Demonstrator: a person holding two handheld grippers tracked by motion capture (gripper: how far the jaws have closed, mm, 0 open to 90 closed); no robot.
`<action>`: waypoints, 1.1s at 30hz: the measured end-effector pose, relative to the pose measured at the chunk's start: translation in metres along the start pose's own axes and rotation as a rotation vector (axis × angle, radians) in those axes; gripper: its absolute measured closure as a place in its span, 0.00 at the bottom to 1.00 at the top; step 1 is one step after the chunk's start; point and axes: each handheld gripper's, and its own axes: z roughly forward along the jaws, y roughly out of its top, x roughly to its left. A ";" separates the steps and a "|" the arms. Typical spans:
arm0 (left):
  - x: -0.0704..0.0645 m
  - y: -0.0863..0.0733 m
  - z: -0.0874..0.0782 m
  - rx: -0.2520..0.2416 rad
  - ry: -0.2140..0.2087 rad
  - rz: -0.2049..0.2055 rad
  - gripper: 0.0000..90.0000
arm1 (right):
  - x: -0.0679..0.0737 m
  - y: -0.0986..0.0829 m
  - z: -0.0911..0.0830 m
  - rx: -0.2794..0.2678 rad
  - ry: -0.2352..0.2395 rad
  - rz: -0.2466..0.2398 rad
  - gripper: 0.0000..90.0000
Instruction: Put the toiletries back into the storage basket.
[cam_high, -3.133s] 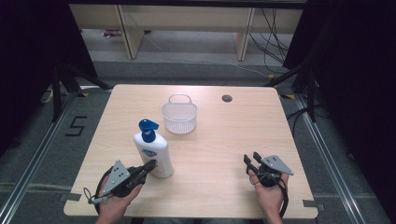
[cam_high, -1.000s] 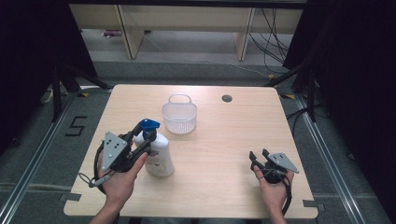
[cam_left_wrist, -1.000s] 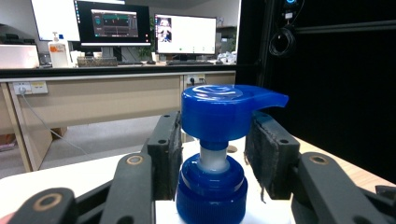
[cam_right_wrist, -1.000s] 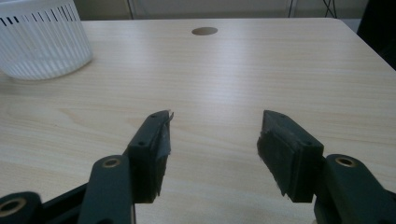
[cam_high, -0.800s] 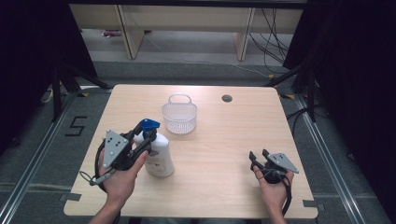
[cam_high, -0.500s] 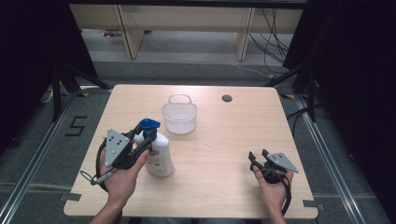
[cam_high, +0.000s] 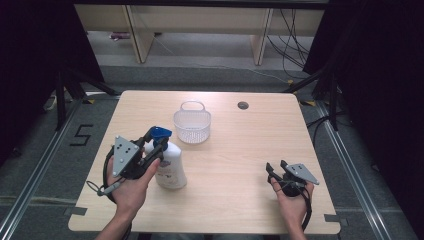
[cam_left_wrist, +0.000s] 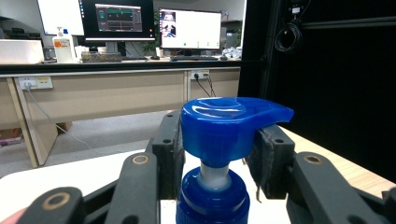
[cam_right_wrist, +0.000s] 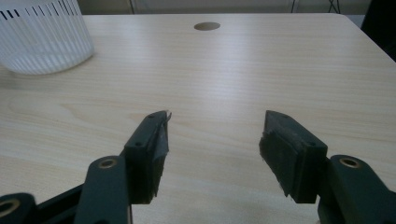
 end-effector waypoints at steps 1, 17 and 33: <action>0.000 0.000 0.000 -0.001 0.000 0.000 0.66 | 0.000 0.000 0.000 0.000 0.001 0.000 0.46; 0.007 0.005 0.009 0.020 -0.009 -0.011 0.66 | -0.001 0.000 0.001 0.005 -0.006 -0.017 0.46; 0.006 0.032 0.024 -0.037 -0.010 -0.006 0.66 | 0.003 0.000 -0.002 0.017 0.008 0.034 0.46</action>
